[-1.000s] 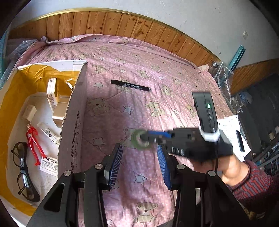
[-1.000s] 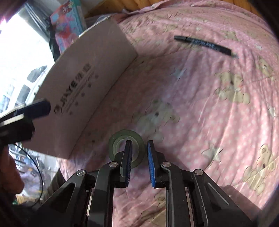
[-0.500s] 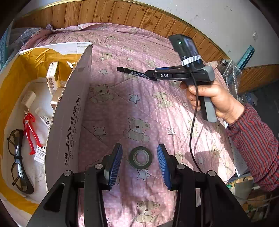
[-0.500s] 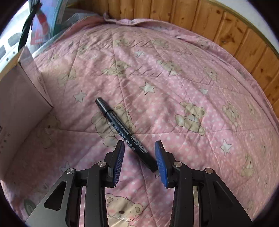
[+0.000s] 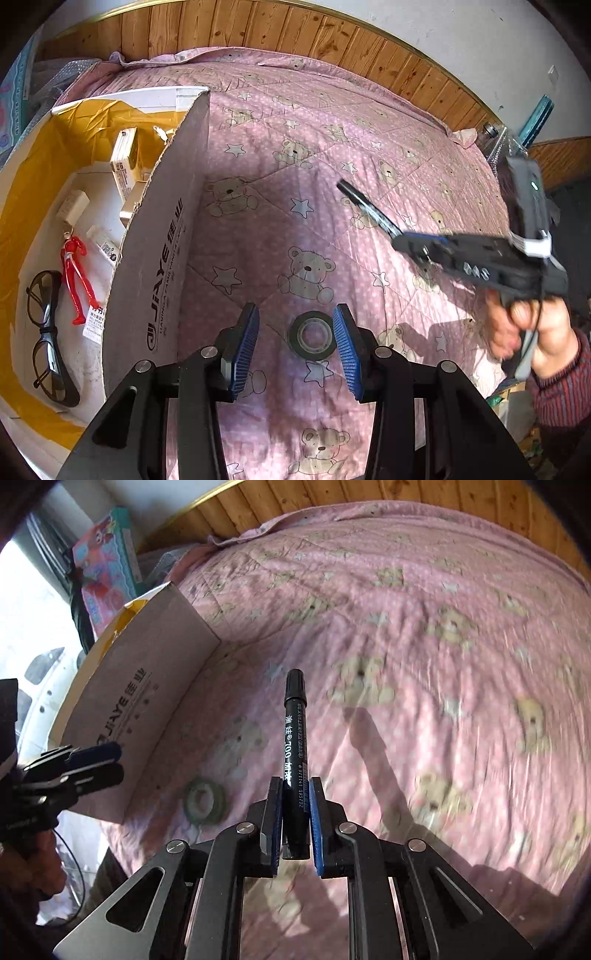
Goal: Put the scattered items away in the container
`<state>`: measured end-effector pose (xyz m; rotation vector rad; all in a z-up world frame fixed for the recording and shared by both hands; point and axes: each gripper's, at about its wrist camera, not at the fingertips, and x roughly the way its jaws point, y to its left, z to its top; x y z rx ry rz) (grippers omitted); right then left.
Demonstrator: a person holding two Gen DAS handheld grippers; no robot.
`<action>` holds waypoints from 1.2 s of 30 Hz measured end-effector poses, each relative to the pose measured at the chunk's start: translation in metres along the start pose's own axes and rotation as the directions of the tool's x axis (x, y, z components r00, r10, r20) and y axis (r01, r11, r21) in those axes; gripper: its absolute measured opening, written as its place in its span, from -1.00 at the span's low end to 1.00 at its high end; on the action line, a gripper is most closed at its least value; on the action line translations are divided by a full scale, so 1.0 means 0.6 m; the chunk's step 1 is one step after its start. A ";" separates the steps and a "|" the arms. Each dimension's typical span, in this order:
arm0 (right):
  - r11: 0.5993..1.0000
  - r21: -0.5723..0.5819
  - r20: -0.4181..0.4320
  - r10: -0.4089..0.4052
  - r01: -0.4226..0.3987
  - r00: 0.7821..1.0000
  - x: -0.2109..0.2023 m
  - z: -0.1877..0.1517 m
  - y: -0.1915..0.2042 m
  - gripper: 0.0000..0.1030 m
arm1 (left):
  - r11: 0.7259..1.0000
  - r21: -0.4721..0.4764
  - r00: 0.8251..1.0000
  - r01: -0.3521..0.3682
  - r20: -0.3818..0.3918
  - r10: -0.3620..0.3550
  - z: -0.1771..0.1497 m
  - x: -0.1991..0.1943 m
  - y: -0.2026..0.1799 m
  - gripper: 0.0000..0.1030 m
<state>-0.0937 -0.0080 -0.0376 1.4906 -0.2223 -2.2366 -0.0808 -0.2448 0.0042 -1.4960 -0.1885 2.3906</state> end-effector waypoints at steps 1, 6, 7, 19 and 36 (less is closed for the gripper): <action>0.999 0.038 -0.002 0.001 -0.001 1.000 -0.004 -0.031 0.000 -0.73 | 1.000 0.004 1.000 0.001 -0.002 -0.001 -0.004 0.001 -0.003 -0.16; 0.989 0.095 -0.002 -0.118 0.118 0.993 0.011 -0.101 -0.003 -0.59 | 1.000 0.021 0.999 -0.008 -0.033 0.008 -0.026 0.022 -0.018 -0.16; 0.985 0.088 0.033 -0.148 0.145 0.988 -0.001 -0.100 0.004 -0.51 | 1.000 0.022 0.999 -0.019 -0.040 0.020 -0.030 0.025 -0.019 -0.16; 0.979 -0.179 -0.027 -0.107 0.100 0.994 0.135 -0.017 0.147 -0.67 | 0.998 -0.046 0.999 -0.033 -0.014 0.032 -0.081 -0.031 0.007 -0.09; 0.994 -0.017 0.122 -0.106 0.109 0.987 -0.034 -0.114 0.061 -0.34 | 0.994 0.109 1.000 0.007 -0.017 -0.005 -0.112 -0.001 -0.048 0.18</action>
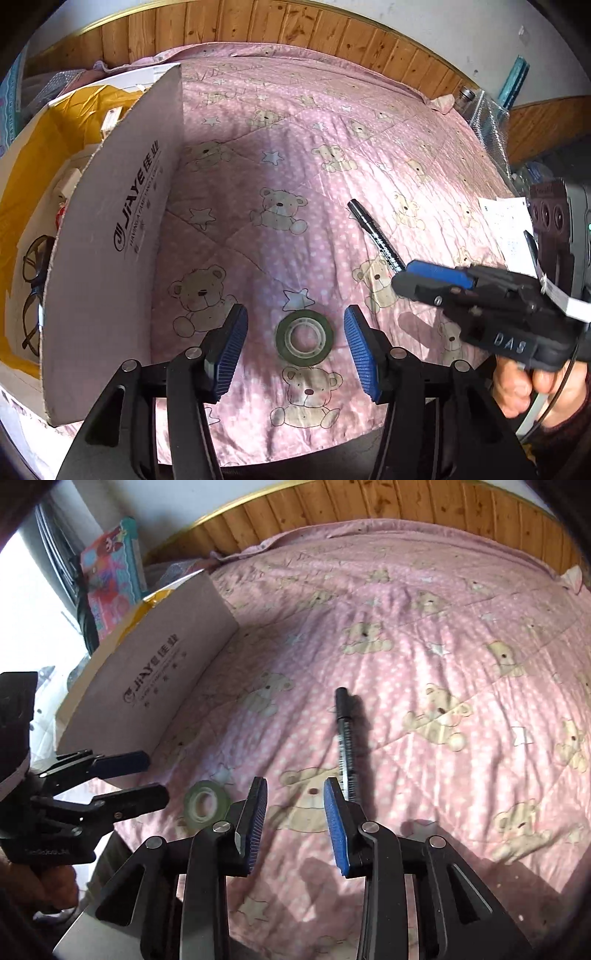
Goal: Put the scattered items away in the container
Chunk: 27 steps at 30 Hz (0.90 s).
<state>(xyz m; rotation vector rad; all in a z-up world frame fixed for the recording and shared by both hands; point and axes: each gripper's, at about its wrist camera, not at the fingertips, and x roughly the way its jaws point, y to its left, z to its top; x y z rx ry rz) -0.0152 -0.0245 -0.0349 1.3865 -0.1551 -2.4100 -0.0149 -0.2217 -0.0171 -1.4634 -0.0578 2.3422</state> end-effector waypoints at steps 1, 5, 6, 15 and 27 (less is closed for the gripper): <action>1.000 -0.018 -0.016 -0.026 0.025 1.000 0.011 0.002 -0.005 -0.30 | 1.000 0.008 1.000 0.011 -0.013 -0.010 -0.004 0.010 -0.004 0.19; 0.993 -0.076 -0.056 -0.097 0.093 0.994 0.061 0.013 -0.016 -0.30 | 0.999 0.038 0.997 0.014 -0.075 -0.011 -0.029 0.056 -0.012 0.19; 0.991 -0.073 -0.065 -0.114 0.110 0.991 0.071 0.012 -0.023 -0.30 | 0.999 0.046 0.996 0.022 -0.083 -0.018 -0.036 0.066 -0.011 0.19; 0.992 -0.077 -0.043 -0.108 0.104 0.993 0.077 0.009 -0.035 -0.39 | 0.995 0.082 0.998 0.058 -0.014 -0.057 -0.057 0.085 -0.001 0.23; 0.992 -0.061 -0.011 -0.114 0.114 0.993 0.061 0.001 -0.037 -0.71 | 0.994 0.042 0.995 0.098 0.031 -0.099 -0.066 0.070 0.027 -0.04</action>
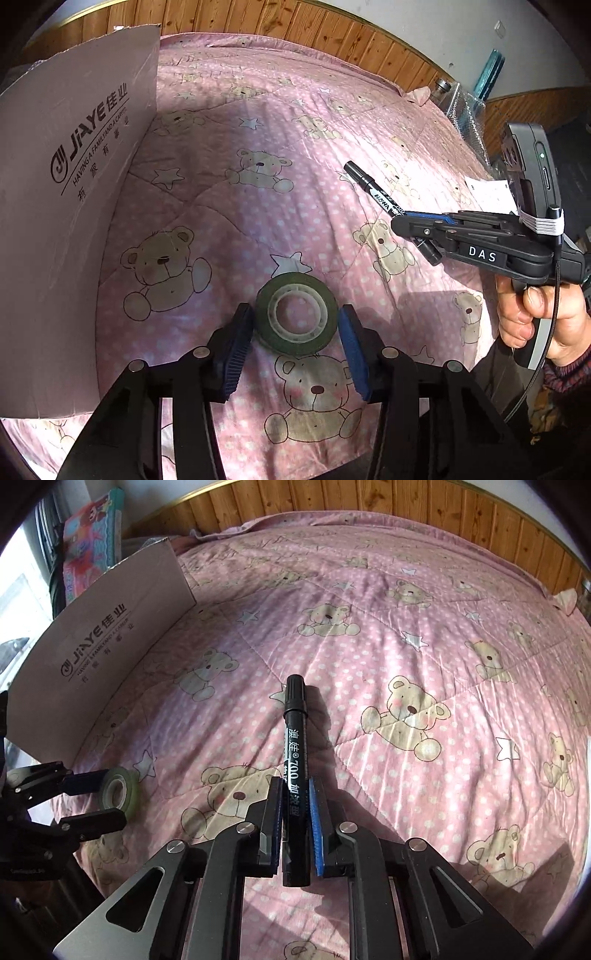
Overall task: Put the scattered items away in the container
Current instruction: 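Grasp the green tape roll with the left tool while the right tool holds the marker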
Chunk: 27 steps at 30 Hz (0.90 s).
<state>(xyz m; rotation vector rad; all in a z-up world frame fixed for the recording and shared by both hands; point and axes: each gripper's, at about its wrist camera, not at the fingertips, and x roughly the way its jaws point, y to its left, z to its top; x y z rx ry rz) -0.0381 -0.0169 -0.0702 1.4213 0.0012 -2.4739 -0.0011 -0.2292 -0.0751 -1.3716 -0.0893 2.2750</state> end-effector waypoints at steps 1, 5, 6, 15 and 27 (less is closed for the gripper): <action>1.000 0.002 0.005 0.001 -0.001 1.000 0.001 -0.002 0.000 -0.69 | 1.000 0.007 1.000 -0.009 -0.001 0.009 -0.001 0.001 -0.003 0.00; 1.000 0.008 0.031 -0.008 0.008 0.999 0.008 -0.007 -0.003 -0.69 | 0.995 0.067 0.997 -0.070 0.019 0.069 0.000 0.009 -0.026 0.07; 1.000 0.000 0.036 -0.010 0.010 0.999 0.008 -0.007 -0.002 -0.69 | 0.992 0.087 0.996 -0.090 0.021 0.089 0.001 0.011 -0.032 0.07; 0.993 0.086 0.054 0.076 -0.081 0.996 -0.030 -0.012 -0.024 -0.74 | 0.984 0.132 0.991 -0.123 0.078 0.113 0.016 -0.008 -0.058 -0.05; 0.990 0.079 0.049 0.117 -0.120 0.992 -0.078 -0.035 0.018 -0.74 | 0.980 0.038 0.980 -0.196 0.045 0.194 0.052 -0.064 -0.066 -0.05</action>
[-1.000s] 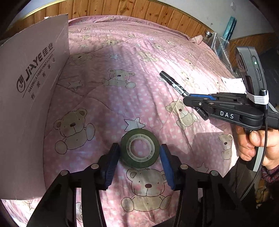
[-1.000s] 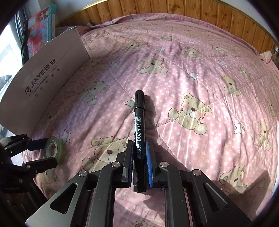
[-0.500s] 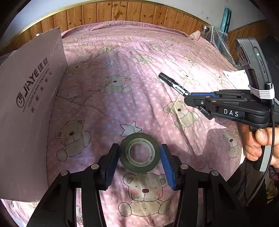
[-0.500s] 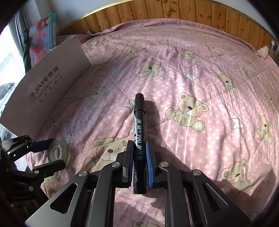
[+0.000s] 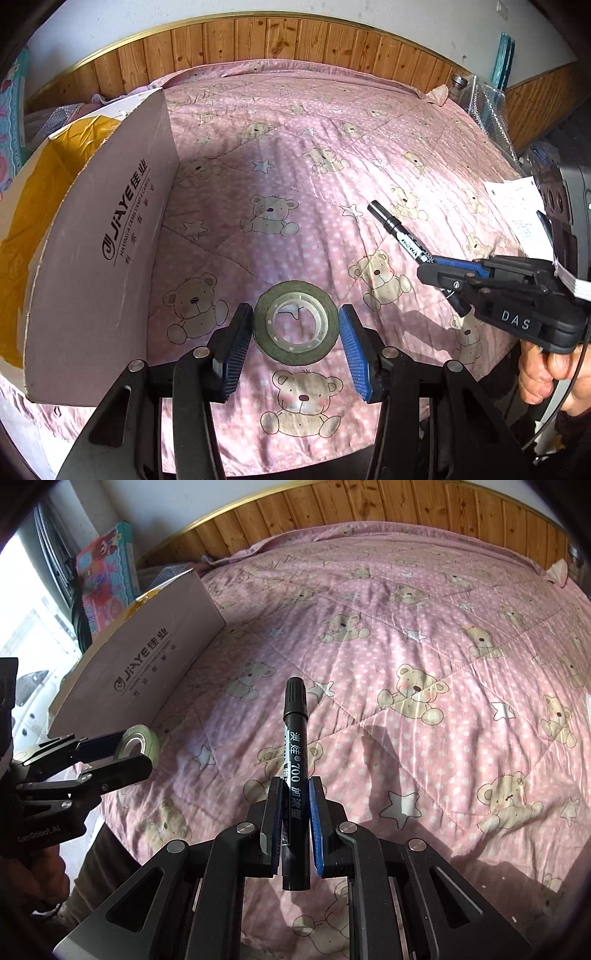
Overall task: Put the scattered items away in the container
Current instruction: 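Grasp the green tape roll with the left tool while the right tool holds the marker, then carry the tape roll and marker over the cardboard box with both tools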
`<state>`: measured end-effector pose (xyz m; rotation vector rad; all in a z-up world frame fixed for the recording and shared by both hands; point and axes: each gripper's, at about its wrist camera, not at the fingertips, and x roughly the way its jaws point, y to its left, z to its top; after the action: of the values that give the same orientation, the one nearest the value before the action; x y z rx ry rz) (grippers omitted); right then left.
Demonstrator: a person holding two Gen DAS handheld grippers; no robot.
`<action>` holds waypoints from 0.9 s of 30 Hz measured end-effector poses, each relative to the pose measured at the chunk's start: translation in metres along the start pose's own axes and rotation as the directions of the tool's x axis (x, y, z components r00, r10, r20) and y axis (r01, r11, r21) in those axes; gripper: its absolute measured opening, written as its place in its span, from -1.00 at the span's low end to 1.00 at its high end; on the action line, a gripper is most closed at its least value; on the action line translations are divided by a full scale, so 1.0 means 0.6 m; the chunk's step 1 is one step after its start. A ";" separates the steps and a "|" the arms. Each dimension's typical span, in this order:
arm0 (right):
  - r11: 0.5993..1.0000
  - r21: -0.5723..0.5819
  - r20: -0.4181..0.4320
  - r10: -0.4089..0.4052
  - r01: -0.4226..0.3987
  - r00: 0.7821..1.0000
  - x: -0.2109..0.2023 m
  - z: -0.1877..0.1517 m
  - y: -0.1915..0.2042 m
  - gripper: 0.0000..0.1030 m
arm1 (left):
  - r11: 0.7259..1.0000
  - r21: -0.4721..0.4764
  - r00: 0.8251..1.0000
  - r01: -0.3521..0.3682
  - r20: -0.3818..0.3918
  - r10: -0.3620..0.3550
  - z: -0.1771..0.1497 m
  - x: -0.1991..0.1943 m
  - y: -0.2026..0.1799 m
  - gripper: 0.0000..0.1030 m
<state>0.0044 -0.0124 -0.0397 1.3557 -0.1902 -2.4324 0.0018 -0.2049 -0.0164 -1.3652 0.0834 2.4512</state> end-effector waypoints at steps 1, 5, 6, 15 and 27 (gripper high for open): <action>1.000 -0.004 -0.002 0.005 -0.005 1.000 -0.003 -0.001 0.006 -0.74 | 1.000 -0.009 1.000 0.000 0.004 0.000 0.002 -0.008 0.002 -0.05; 0.999 -0.032 0.003 0.015 -0.015 1.000 -0.021 -0.005 0.035 -0.73 | 1.000 -0.026 1.000 -0.005 0.029 0.006 0.009 -0.038 0.010 -0.05; 0.999 -0.041 0.006 0.016 -0.016 1.000 -0.026 -0.005 0.043 -0.73 | 1.000 -0.028 0.999 -0.009 0.038 0.010 0.010 -0.046 0.011 -0.05; 0.993 -0.112 0.043 0.051 -0.046 0.998 -0.073 0.014 0.113 -0.73 | 0.998 -0.057 0.993 0.006 0.118 0.001 0.023 -0.110 0.035 -0.05; 0.975 -0.204 0.073 0.106 -0.090 0.992 -0.117 0.067 0.197 -0.73 | 0.987 -0.157 0.974 0.030 0.226 0.006 0.031 -0.187 0.114 -0.05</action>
<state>0.0319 -0.0989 0.0709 1.1326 -0.0306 -2.3558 0.0192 -0.2945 0.0798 -1.1314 -0.1789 2.6320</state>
